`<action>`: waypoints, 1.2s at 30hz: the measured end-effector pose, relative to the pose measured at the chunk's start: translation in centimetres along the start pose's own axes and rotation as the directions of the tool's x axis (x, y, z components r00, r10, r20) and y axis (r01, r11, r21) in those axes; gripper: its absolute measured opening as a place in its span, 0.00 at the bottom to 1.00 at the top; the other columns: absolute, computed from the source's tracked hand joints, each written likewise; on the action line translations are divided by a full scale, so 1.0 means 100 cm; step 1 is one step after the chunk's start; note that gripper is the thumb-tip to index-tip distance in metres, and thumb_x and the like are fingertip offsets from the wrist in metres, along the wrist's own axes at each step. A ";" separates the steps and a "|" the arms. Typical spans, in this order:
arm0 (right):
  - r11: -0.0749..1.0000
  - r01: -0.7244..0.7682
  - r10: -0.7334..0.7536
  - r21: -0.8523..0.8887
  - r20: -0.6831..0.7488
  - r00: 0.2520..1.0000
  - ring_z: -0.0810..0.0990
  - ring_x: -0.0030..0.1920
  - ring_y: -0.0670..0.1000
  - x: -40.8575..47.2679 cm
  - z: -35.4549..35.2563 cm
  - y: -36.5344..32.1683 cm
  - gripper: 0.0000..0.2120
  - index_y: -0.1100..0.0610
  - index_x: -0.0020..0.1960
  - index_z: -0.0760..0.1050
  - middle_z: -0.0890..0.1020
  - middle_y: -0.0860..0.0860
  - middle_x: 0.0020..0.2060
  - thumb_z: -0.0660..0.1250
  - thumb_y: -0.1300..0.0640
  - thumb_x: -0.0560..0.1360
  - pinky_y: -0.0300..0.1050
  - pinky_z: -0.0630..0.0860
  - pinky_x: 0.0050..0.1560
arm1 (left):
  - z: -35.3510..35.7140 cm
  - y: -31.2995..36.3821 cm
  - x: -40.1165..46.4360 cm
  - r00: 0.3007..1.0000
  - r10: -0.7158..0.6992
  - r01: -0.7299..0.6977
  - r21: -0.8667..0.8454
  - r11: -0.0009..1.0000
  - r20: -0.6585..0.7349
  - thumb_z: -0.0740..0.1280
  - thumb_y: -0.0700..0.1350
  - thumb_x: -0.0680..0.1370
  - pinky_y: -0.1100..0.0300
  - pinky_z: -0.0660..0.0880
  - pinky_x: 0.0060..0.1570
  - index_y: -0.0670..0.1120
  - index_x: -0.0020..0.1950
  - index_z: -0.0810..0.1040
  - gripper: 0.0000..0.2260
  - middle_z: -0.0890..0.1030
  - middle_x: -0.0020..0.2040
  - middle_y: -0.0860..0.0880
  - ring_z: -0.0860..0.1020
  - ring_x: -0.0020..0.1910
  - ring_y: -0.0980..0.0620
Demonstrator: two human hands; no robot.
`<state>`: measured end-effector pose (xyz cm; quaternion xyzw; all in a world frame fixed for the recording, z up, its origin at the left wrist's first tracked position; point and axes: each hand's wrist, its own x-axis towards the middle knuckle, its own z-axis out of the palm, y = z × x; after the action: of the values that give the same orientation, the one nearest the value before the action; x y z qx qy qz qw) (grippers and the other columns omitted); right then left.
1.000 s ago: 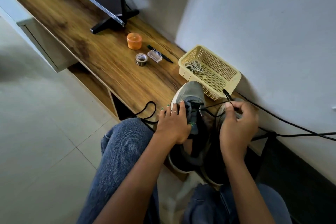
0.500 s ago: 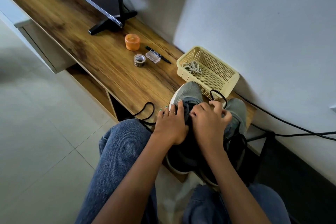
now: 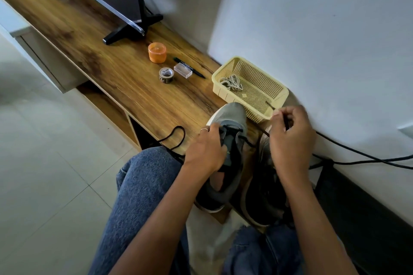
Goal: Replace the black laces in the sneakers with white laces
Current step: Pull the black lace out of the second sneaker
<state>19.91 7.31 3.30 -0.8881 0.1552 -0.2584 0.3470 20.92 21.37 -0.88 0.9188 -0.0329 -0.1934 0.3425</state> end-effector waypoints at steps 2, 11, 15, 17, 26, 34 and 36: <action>0.995 -0.024 0.035 -0.093 0.115 0.993 0.79 0.44 0.49 -0.001 -0.003 0.008 0.04 0.55 0.48 0.77 0.80 0.49 0.43 0.63 0.57 0.77 0.44 0.75 0.41 | 0.004 0.002 0.002 0.993 0.070 -0.067 0.036 0.997 -0.094 0.62 0.49 0.80 0.52 0.69 0.62 0.49 0.73 0.62 0.22 0.70 0.68 0.46 0.69 0.66 0.46; 0.988 0.080 -0.012 -0.129 0.462 0.887 0.73 0.57 0.49 -0.053 0.017 0.014 0.14 0.57 0.63 0.72 0.74 0.51 0.56 0.63 0.56 0.78 0.39 0.67 0.54 | 0.013 0.010 0.019 0.963 0.182 -0.156 0.137 0.978 -0.201 0.63 0.42 0.79 0.52 0.74 0.55 0.48 0.64 0.74 0.14 0.73 0.63 0.49 0.72 0.62 0.48; 0.970 0.084 0.042 -0.229 0.496 0.867 0.73 0.56 0.53 -0.061 0.019 0.018 0.14 0.58 0.61 0.71 0.73 0.52 0.55 0.63 0.55 0.77 0.46 0.71 0.52 | 0.011 0.019 0.032 0.950 0.201 -0.137 0.263 0.955 -0.238 0.64 0.39 0.78 0.56 0.73 0.42 0.47 0.55 0.78 0.08 0.77 0.56 0.48 0.77 0.52 0.47; 0.971 0.062 0.059 -0.232 0.479 0.876 0.73 0.57 0.52 -0.062 0.021 0.017 0.13 0.58 0.61 0.71 0.73 0.52 0.56 0.61 0.56 0.78 0.46 0.71 0.51 | 0.011 0.019 0.035 0.945 0.216 -0.151 0.259 0.954 -0.245 0.64 0.40 0.78 0.55 0.74 0.41 0.46 0.53 0.79 0.06 0.78 0.52 0.47 0.78 0.48 0.46; 0.954 -0.034 0.165 -0.298 0.427 0.889 0.74 0.59 0.58 -0.069 0.034 0.015 0.18 0.57 0.70 0.63 0.72 0.55 0.60 0.55 0.58 0.81 0.49 0.71 0.49 | 0.004 0.016 0.033 0.928 0.146 -0.180 -0.070 0.981 -0.343 0.69 0.41 0.76 0.57 0.72 0.41 0.46 0.45 0.78 0.02 0.81 0.43 0.51 0.78 0.42 0.51; 0.933 -0.068 0.217 -0.353 0.402 0.890 0.75 0.56 0.59 -0.075 0.039 0.015 0.17 0.56 0.69 0.64 0.72 0.55 0.60 0.56 0.58 0.80 0.50 0.72 0.46 | 0.009 0.012 0.044 0.952 -0.179 0.040 -0.478 0.877 -0.249 0.63 0.43 0.80 0.54 0.74 0.49 0.47 0.53 0.75 0.04 0.78 0.48 0.52 0.77 0.48 0.51; 0.927 -0.076 0.230 -0.368 0.397 0.889 0.76 0.56 0.58 -0.074 0.041 0.016 0.16 0.57 0.68 0.64 0.72 0.55 0.60 0.56 0.60 0.80 0.50 0.73 0.46 | 0.008 0.013 0.042 0.978 0.020 -0.083 -0.299 0.951 -0.209 0.64 0.42 0.79 0.55 0.74 0.50 0.50 0.51 0.75 0.03 0.78 0.47 0.54 0.76 0.50 0.53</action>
<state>16.00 11.75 -2.95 -0.9544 0.1873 0.0050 0.2326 24.57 19.08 -2.05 0.8683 0.0084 -0.0922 0.4873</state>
